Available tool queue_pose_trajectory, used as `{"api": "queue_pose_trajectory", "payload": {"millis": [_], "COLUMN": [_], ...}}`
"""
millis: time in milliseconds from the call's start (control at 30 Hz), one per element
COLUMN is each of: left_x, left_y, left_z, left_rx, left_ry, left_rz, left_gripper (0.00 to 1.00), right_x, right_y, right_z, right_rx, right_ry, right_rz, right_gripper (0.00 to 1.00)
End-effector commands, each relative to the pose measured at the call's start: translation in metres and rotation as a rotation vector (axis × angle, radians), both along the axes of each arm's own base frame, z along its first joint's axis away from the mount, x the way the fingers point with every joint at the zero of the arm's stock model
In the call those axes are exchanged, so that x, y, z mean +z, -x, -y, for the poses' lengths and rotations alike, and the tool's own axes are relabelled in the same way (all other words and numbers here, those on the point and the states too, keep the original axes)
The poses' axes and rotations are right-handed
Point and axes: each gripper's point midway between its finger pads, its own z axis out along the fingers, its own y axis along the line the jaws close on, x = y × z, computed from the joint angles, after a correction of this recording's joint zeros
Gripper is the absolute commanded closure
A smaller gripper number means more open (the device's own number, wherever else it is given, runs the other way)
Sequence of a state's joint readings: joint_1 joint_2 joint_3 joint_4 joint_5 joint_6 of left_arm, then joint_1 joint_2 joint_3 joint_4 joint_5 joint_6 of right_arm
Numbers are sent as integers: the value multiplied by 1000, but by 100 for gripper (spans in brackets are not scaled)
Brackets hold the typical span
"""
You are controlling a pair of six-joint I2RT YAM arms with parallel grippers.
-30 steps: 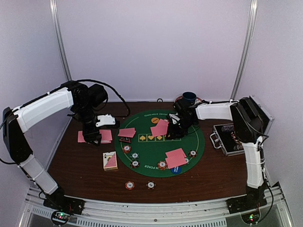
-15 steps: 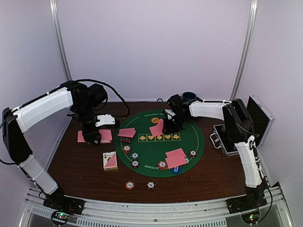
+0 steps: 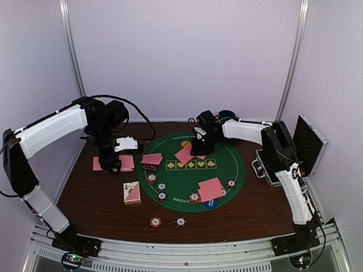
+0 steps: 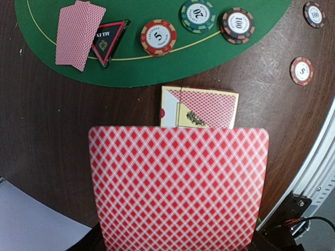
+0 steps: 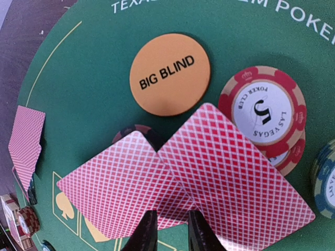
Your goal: Distribute texas hold em gaming equipment
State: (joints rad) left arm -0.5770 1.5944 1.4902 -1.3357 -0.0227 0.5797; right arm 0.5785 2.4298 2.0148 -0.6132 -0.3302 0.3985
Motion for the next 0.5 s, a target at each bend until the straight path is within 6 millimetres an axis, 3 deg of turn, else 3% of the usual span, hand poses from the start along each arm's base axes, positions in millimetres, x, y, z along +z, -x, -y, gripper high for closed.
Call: {"api": "queue_pose_trajectory", "payload": {"millis": [0,467], "left_x": [9,9], "left_y": [2,2], "left_z": [-1,-1], "left_rx": [-17,-17], "left_ry": [17,18], "left_rz": [31,32], "left_gripper": [100,100], "right_x": [-20,-15], "right_y": [-2,-27], "right_z": [2,2], "right_rx": [-29,-88], "right_ry": [42,6], "right_rz": [-31,-19], "right_gripper": [75,76]}}
